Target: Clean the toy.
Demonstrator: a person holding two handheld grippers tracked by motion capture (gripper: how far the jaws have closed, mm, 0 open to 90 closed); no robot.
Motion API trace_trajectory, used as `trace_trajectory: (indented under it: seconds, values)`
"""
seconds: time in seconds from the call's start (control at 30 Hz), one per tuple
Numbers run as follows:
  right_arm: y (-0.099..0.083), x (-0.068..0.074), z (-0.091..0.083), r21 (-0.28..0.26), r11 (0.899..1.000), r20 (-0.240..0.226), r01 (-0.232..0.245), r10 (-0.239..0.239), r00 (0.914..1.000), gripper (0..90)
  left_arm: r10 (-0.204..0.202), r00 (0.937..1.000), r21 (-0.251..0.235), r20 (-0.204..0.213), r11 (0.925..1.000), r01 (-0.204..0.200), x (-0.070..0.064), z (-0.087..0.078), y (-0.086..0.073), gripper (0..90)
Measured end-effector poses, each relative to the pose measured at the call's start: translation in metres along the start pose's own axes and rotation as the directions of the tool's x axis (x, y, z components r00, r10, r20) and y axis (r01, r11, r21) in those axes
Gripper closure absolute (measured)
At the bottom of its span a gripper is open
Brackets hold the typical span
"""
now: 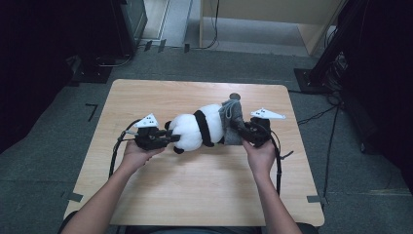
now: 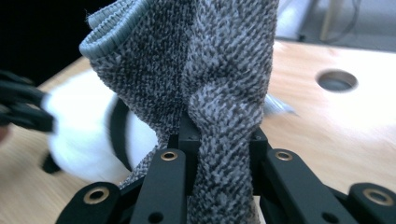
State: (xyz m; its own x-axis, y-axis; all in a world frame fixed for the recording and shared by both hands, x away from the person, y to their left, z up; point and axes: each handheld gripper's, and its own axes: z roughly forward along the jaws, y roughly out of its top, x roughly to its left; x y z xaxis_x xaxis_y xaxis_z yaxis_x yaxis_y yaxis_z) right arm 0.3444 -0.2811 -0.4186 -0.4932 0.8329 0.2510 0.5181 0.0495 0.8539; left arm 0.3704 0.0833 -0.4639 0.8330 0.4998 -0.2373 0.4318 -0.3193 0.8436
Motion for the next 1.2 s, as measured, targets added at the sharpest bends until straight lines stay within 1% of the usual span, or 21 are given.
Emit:
trace_trajectory:
  seconds: [0.07,0.1,0.13,0.2,0.27,0.3,0.37,0.4,0.47,0.5,0.6,0.63,0.7,0.77,0.87,0.9,0.97,1.03,1.1,1.13,1.2]
  values:
    - [0.003,0.006,0.003,-0.015,1.0,-0.017,0.026,-0.026,0.9995,76.3,0.009,0.9999,0.002,-0.006,1.0,-0.009,-0.001,0.003,-0.002,66.8]
    - [0.004,0.008,0.007,-0.004,0.999,-0.013,0.042,-0.042,0.999,76.2,0.018,0.9998,-0.003,-0.009,0.9998,-0.018,-0.001,0.003,-0.003,65.2]
    - [0.005,0.01,0.013,0.026,0.998,-0.007,0.06,-0.06,0.9982,76.2,0.023,0.9996,-0.005,-0.014,0.9997,-0.023,-0.001,0.003,-0.003,63.3]
    - [0.002,0.01,0.02,0.057,0.996,0.006,0.076,-0.076,0.9971,76.3,0.037,0.999,-0.003,-0.025,0.9993,-0.037,-0.001,0.003,-0.003,57.5]
    - [0.0,0.006,0.022,0.064,0.996,0.003,0.056,-0.056,0.9984,76.7,0.045,0.9984,-0.01,-0.034,0.9989,-0.045,-0.001,0.0,-0.003,52.2]
    - [0.0,0.003,0.022,0.067,0.997,-0.004,0.042,-0.042,0.9991,76.8,0.041,0.9984,-0.002,-0.038,0.9992,-0.041,0.0,-0.001,-0.001,48.6]
    - [0.0,0.001,0.021,0.076,0.997,-0.006,0.036,-0.035,0.9994,76.8,0.003,0.9998,0.008,-0.019,1.0,-0.003,0.003,-0.006,0.002,44.9]
    - [0.0,0.0,0.021,0.075,0.997,-0.009,0.036,-0.036,0.9993,76.8,-0.004,0.9998,0.01,-0.018,0.9999,0.004,0.005,-0.008,0.003,43.4]
    - [0.0,-0.002,0.022,0.077,0.996,-0.011,0.033,-0.033,0.9994,76.7,0.003,0.9999,0.023,-0.011,0.9997,-0.003,0.01,-0.012,0.007,41.2]
    - [0.0,-0.002,0.022,0.078,0.996,-0.013,0.035,-0.034,0.9993,76.7,0.005,0.9998,0.028,-0.021,0.9996,-0.004,0.013,-0.014,0.01,40.8]
    - [0.0,-0.002,0.022,0.084,0.996,-0.014,0.038,-0.037,0.9992,76.7,-0.007,0.9998,0.002,-0.019,1.0,0.007,0.024,-0.021,0.02,41.7]
    - [0.001,-0.002,0.023,0.087,0.995,-0.015,0.038,-0.037,0.9992,76.7,-0.008,0.9998,0.009,-0.016,0.9999,0.008,0.027,-0.021,0.023,41.7]
    - [0.001,-0.003,0.023,0.087,0.995,-0.022,0.037,-0.035,0.9991,76.6,-0.007,1.0,0.035,-0.005,0.9994,0.007,0.036,-0.017,0.029,41.2]
    - [0.001,-0.005,0.024,0.091,0.995,-0.028,0.033,-0.03,0.9991,76.5,0.008,1.0,0.066,0.001,0.9978,-0.008,0.044,-0.011,0.036,41.0]
    - [0.001,-0.006,0.024,0.092,0.995,-0.037,0.031,-0.028,0.9989,76.5,0.033,0.9991,0.078,0.025,0.9964,-0.035,0.049,-0.003,0.046,39.5]
    - [0.001,-0.006,0.024,0.093,0.995,-0.039,0.03,-0.026,0.9989,76.5,0.033,0.9985,0.089,0.044,0.9953,-0.037,0.05,0.0,0.049,39.0]
    - [0.001,-0.007,0.025,0.094,0.995,-0.042,0.033,-0.029,0.9987,76.5,0.047,0.9966,0.128,0.067,0.9902,-0.055,0.052,0.01,0.053,37.1]
    - [0.0,-0.007,0.026,0.099,0.994,-0.044,0.034,-0.029,0.9986,76.5,0.053,0.9953,0.158,0.081,0.9853,-0.065,0.053,0.018,0.053,34.0]
    - [0.0,-0.008,0.027,0.105,0.994,-0.043,0.034,-0.029,0.9986,76.6,0.07,0.9934,0.145,0.091,0.986,-0.083,0.055,0.023,0.05,29.8]
    - [0.0,-0.008,0.027,0.107,0.994,-0.045,0.033,-0.028,0.9986,76.6,0.074,0.9923,0.147,0.1,0.9853,-0.088,0.056,0.026,0.046,27.5]
    - [-0.001,-0.008,0.028,0.113,0.993,-0.05,0.036,-0.031,0.9983,76.9,0.071,0.9916,0.159,0.108,0.9833,-0.088,0.058,0.03,0.042,19.2]
